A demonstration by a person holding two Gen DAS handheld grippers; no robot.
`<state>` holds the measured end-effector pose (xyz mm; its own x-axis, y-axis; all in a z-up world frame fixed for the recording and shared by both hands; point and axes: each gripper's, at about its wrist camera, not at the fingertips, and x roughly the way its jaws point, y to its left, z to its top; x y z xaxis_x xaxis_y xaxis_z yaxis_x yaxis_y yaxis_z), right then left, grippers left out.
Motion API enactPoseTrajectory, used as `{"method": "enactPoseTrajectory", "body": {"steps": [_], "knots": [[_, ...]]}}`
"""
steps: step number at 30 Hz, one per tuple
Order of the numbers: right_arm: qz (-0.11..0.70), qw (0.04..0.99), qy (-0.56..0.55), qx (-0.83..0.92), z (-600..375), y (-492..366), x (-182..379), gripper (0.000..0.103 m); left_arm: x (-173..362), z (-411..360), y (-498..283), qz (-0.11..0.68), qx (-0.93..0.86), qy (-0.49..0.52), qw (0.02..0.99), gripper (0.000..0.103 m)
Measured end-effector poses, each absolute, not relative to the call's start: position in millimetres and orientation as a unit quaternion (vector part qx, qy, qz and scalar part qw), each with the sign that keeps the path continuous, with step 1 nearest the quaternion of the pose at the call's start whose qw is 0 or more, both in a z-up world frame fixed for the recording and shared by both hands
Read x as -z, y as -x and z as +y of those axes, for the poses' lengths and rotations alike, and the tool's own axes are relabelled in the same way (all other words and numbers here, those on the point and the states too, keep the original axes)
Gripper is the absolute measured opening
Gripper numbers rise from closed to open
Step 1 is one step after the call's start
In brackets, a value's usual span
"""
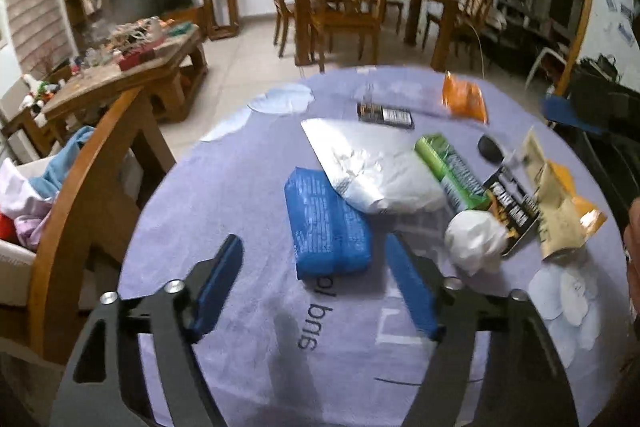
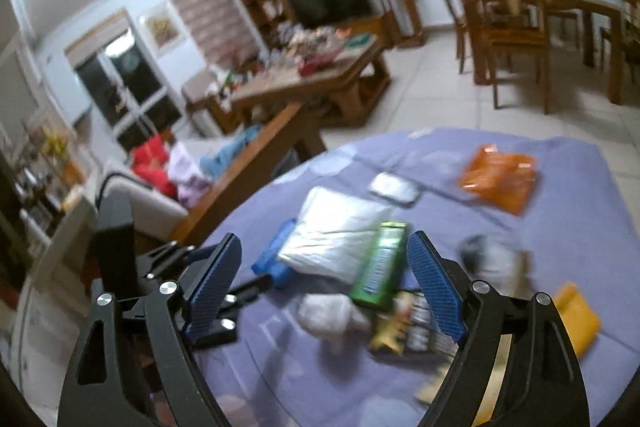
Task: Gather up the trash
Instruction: 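Grasp the blue packet with left tool while right tool grasps white plastic bag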
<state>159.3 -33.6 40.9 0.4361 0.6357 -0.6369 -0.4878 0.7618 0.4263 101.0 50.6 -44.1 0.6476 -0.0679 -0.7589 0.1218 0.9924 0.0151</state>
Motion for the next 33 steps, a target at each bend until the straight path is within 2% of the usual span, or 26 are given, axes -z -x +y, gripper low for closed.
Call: {"method": "enactPoseTrajectory", "body": {"steps": [4, 6, 8, 18, 22, 25, 26, 27, 28, 29, 31, 33], "knots": [[0.45, 0.83, -0.061, -0.322, 5, -176, -21, 0.084, 57, 47, -113, 0.432, 0.067, -0.048, 0.898, 0.066], [0.467, 0.827, -0.048, -0.31, 17, -187, -8, 0.084, 62, 53, -115, 0.448, 0.079, -0.032, 0.89, 0.051], [0.481, 0.823, -0.043, -0.3, 20, -197, 2, 0.084, 60, 60, -114, 0.447, 0.075, -0.024, 0.891, 0.048], [0.527, 0.804, -0.006, -0.275, 47, -226, 38, 0.084, 56, 104, -87, 0.437, 0.064, 0.031, 0.897, 0.046], [0.522, 0.813, 0.046, -0.254, 64, -227, 47, 0.095, 49, 110, -73, 0.421, 0.057, 0.029, 0.905, 0.046], [0.516, 0.816, 0.104, -0.239, 80, -222, 54, 0.097, 48, 112, -69, 0.418, 0.057, 0.036, 0.906, 0.046], [0.513, 0.817, 0.115, -0.235, 83, -221, 56, 0.087, 48, 112, -69, 0.417, 0.058, 0.038, 0.906, 0.046], [0.507, 0.82, 0.122, -0.235, 84, -218, 57, 0.085, 49, 112, -66, 0.417, 0.059, 0.042, 0.906, 0.046], [0.502, 0.823, 0.119, -0.238, 83, -217, 57, 0.077, 48, 113, -65, 0.415, 0.061, 0.044, 0.907, 0.046], [0.497, 0.826, 0.12, -0.239, 80, -215, 55, 0.063, 47, 113, -63, 0.412, 0.062, 0.046, 0.908, 0.046], [0.494, 0.826, 0.091, -0.256, 68, -213, 48, 0.055, 46, 113, -62, 0.409, 0.062, 0.048, 0.909, 0.046], [0.492, 0.822, 0.042, -0.284, 52, -213, 42, 0.052, 43, 111, -59, 0.4, 0.069, 0.054, 0.912, 0.046]]}}
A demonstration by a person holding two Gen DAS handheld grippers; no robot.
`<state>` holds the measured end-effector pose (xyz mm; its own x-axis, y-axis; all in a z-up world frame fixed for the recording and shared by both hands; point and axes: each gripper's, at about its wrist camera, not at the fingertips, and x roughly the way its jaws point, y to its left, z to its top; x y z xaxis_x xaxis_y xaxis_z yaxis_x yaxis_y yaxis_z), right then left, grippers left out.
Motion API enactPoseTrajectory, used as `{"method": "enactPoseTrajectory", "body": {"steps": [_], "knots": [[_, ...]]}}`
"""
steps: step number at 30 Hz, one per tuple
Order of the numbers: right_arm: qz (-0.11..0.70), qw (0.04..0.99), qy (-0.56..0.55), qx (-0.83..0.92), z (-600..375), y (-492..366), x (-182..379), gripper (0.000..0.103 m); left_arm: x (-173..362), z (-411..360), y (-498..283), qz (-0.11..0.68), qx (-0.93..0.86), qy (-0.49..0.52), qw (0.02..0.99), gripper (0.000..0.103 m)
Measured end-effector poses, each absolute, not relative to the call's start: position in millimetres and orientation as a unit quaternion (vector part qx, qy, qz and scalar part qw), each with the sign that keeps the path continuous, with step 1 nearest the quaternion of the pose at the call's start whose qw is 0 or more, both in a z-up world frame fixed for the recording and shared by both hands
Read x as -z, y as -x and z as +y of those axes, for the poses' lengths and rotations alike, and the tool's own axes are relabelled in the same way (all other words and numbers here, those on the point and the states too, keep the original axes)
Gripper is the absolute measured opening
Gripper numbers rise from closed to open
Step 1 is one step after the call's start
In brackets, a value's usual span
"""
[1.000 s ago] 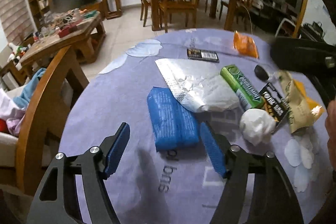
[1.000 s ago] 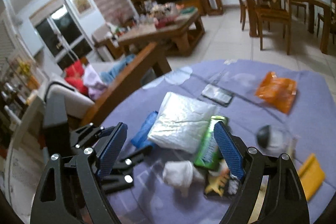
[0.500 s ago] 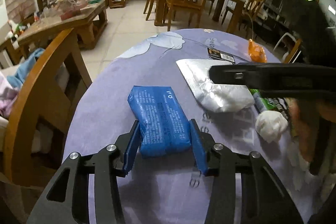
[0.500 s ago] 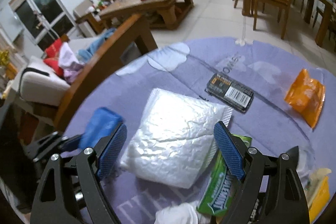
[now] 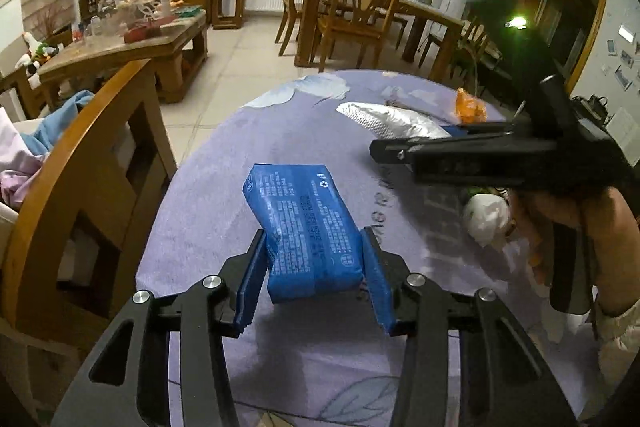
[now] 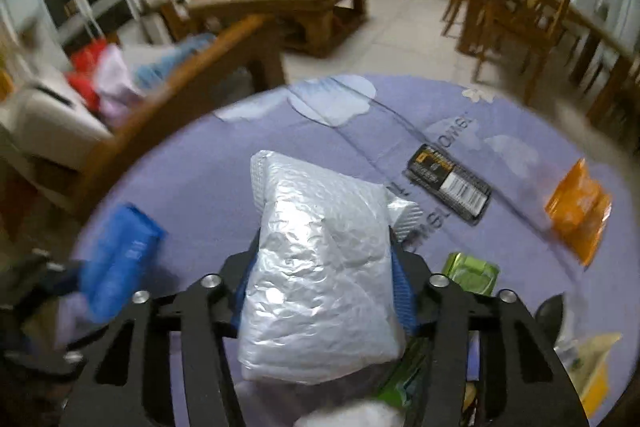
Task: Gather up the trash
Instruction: 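Grasp the blue packet with left tool while right tool grasps white plastic bag, then carry blue packet and white bag over the bin and open both tools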
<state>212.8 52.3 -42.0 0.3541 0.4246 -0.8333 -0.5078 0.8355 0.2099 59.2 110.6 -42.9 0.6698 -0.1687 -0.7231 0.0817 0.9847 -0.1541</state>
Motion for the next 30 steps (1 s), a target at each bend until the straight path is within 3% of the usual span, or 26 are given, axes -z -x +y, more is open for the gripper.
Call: {"method": "enactPoseTrajectory", "body": {"steps": [10, 16, 30], "knots": [[0.384, 0.841, -0.162, -0.346, -86, -169, -37, 0.051, 7, 66, -48, 0.332, 0.128, 0.061, 0.933, 0.046], [0.314, 0.882, -0.186, -0.297, -184, -130, -66, 0.051, -11, 8, -50, 0.306, 0.175, 0.048, 0.934, 0.046], [0.237, 0.933, -0.233, -0.135, -395, -67, -45, 0.051, -16, -168, -76, 0.305, 0.305, 0.024, 0.902, 0.046]]}}
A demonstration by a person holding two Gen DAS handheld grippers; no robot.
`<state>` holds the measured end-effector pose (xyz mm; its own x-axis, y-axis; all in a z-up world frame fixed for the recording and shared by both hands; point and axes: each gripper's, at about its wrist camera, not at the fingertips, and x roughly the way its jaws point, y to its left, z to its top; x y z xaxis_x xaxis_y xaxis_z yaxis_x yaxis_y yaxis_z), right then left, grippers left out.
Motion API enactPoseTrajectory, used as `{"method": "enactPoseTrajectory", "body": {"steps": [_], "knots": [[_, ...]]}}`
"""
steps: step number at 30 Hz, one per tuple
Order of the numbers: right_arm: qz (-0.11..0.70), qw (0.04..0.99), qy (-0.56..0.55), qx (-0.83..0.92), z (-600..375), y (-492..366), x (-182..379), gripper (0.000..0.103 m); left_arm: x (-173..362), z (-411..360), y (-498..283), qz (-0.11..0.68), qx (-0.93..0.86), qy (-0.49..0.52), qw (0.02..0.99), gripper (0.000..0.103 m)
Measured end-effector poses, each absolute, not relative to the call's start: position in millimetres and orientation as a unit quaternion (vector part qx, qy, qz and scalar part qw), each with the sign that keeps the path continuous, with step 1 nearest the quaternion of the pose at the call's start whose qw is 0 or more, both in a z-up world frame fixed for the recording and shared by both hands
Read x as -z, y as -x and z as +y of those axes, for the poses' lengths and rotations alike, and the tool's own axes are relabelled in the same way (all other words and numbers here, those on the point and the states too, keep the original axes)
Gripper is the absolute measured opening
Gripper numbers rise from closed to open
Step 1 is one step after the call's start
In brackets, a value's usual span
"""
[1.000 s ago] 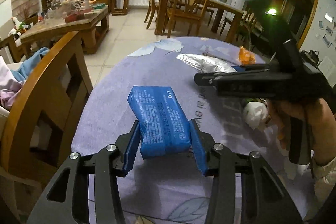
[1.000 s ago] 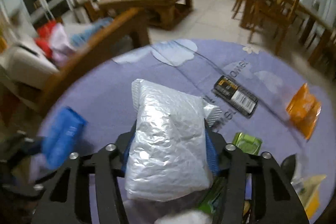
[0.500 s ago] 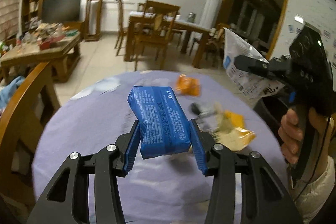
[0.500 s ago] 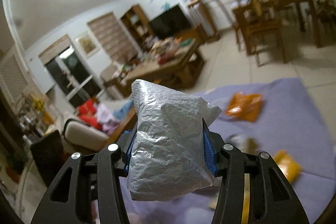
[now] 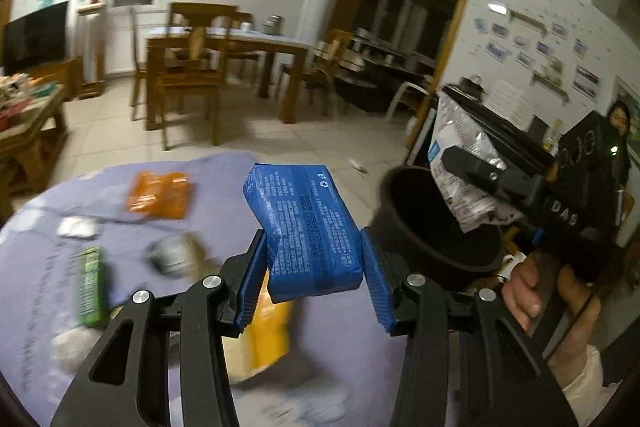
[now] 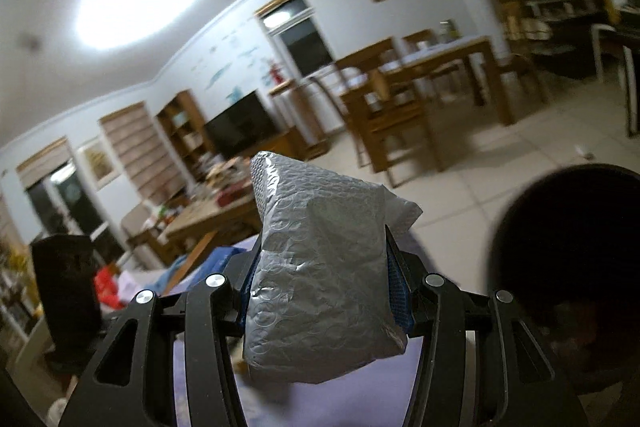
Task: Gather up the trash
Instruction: 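Carry blue packet and white bag over the bin and open both tools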
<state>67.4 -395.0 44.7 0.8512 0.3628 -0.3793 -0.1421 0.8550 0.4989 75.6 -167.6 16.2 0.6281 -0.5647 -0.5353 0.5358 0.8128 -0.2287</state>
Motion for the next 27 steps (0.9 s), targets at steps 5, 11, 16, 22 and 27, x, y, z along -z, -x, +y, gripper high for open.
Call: {"method": "enactPoseTrajectory", "body": {"steps": [5, 11, 16, 22, 27], "knots": [[0.219, 0.936, -0.266, -0.073, -473, -52, -25, 0.051, -18, -228, -85, 0.31, 0.344, 0.013, 0.886, 0.046], [0.204, 0.932, -0.3, -0.011, -557, -27, -2, 0.052, -15, -312, -90, 0.309, 0.389, -0.022, 0.868, 0.046], [0.207, 0.926, -0.316, 0.011, -599, -22, 20, 0.052, 1, -360, -93, 0.324, 0.407, -0.055, 0.852, 0.046], [0.218, 0.919, -0.328, 0.019, -618, -24, 44, 0.052, 20, -388, -92, 0.342, 0.414, -0.08, 0.84, 0.046], [0.225, 0.914, -0.337, 0.019, -618, -25, 56, 0.052, 25, -398, -97, 0.351, 0.411, -0.086, 0.837, 0.046]]}}
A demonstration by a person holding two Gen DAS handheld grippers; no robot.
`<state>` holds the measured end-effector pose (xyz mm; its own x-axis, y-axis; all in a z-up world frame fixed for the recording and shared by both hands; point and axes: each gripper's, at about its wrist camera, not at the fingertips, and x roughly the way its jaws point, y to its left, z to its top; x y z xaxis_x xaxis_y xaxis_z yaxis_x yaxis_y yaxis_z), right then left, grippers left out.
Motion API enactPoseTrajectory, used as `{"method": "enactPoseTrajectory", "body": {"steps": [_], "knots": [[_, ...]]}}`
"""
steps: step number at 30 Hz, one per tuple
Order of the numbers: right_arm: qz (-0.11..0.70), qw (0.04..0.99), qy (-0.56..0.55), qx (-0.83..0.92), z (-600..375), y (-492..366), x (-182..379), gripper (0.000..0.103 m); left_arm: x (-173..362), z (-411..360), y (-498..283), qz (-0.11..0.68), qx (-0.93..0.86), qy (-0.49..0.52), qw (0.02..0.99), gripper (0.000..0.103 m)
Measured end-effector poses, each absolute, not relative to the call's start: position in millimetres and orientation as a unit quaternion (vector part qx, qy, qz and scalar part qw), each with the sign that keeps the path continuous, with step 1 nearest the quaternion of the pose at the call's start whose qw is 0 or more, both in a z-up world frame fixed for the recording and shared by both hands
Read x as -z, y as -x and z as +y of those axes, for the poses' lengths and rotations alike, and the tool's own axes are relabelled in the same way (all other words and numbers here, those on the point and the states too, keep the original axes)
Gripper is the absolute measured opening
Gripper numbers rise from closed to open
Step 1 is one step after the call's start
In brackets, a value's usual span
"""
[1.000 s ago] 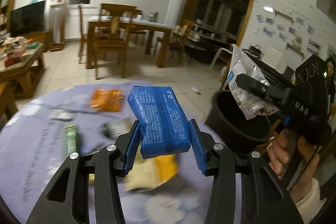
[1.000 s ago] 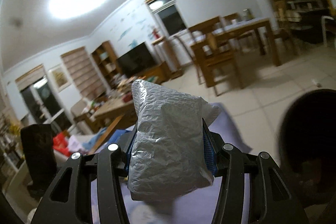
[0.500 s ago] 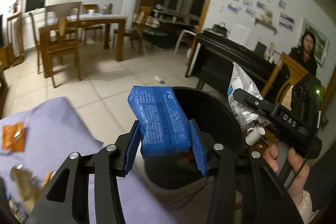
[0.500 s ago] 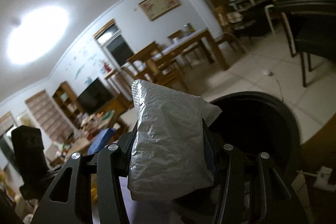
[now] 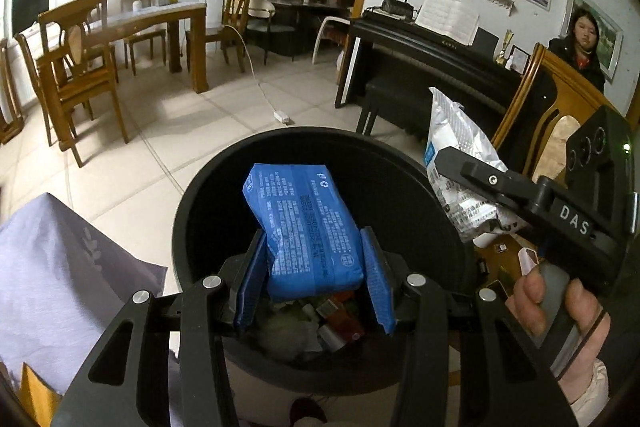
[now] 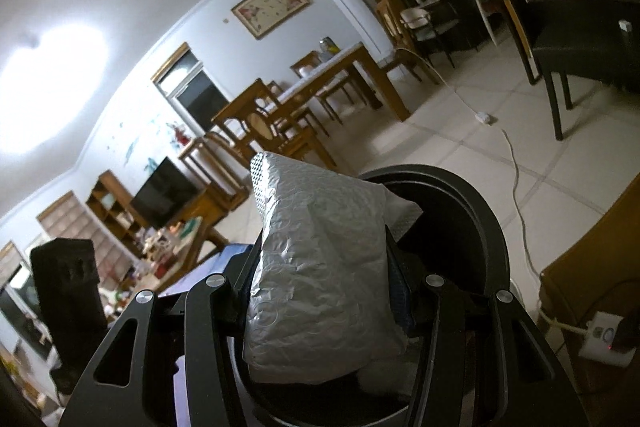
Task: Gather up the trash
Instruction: 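Carry blue packet and white bag over the bin and open both tools, then grasp the green Doublemint pack with left tool while right tool grasps beige wrapper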
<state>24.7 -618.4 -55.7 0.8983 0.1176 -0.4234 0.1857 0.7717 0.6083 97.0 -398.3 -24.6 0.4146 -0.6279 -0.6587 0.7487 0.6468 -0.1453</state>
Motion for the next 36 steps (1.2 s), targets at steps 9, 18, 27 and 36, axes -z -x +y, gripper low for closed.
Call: {"method": "enactPoseTrajectory", "body": {"steps": [9, 18, 27, 36], "knots": [[0.222, 0.908, -0.353, 0.02, -627, -31, 57, 0.081, 23, -406, -97, 0.352, 0.401, -0.093, 0.841, 0.087], [0.233, 0.909, -0.345, 0.001, -602, -32, 48, 0.083, 1, -355, -81, 0.345, 0.384, -0.072, 0.853, 0.089], [0.271, 0.914, -0.296, -0.064, -503, -61, 25, 0.083, -19, -233, -67, 0.327, 0.295, -0.033, 0.897, 0.089], [0.32, 0.907, -0.22, -0.165, -352, -99, 5, 0.081, -10, -77, -89, 0.348, 0.143, 0.023, 0.926, 0.089]]}}
